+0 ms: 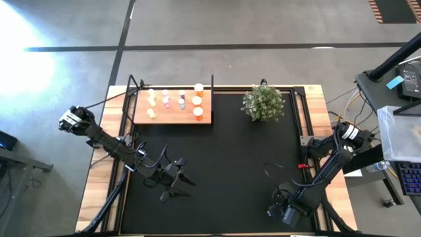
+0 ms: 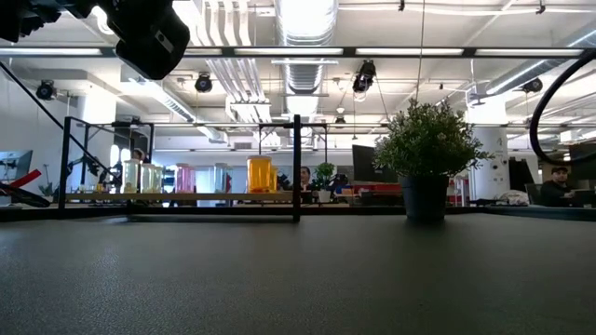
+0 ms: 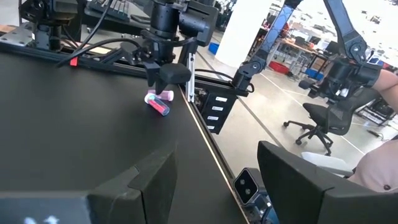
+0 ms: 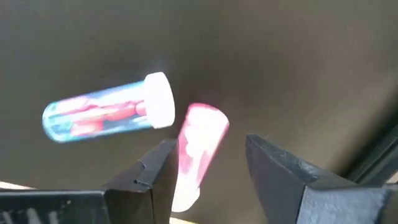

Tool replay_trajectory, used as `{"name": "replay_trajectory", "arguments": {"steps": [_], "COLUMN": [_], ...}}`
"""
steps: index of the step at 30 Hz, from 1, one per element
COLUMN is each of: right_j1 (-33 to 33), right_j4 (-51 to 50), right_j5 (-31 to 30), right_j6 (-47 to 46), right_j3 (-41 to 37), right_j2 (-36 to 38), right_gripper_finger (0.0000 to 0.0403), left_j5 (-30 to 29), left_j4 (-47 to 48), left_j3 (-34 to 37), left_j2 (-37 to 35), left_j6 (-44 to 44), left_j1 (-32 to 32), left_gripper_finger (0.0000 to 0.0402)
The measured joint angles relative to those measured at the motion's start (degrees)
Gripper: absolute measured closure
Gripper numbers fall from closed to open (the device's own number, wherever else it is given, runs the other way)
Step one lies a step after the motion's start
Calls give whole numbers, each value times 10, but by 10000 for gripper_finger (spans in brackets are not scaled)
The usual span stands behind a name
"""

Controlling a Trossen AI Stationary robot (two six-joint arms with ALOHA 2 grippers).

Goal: Pick and place medicine bottles onto shelf by color
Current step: Put the pink medicine bottle on the shelf aligned with the other pink medicine bottles

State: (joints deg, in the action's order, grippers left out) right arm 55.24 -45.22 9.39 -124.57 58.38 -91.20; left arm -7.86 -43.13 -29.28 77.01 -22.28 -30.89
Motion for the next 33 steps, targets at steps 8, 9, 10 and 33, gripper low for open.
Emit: {"name": "replay_trajectory", "arguments": {"steps": [8,9,10,33], "right_j1": [0,0,0,0], "right_j4": [15,15,16,87], "right_j5": [-4,-4,-4,-4], "right_j6": [-7,-9,-9,-35], "right_j3": [-16,-16,-16,-50], "right_j2": [0,0,0,0], "right_gripper_finger": [247,250,253,290], "left_j5": [0,0,0,3], "left_j4": [0,0,0,0], "left_j3": [0,0,0,0], "left_j2": [0,0,0,0], "left_j6": [0,0,0,1], "left_j1": [0,0,0,0], "left_gripper_finger": [198,198,198,198]}}
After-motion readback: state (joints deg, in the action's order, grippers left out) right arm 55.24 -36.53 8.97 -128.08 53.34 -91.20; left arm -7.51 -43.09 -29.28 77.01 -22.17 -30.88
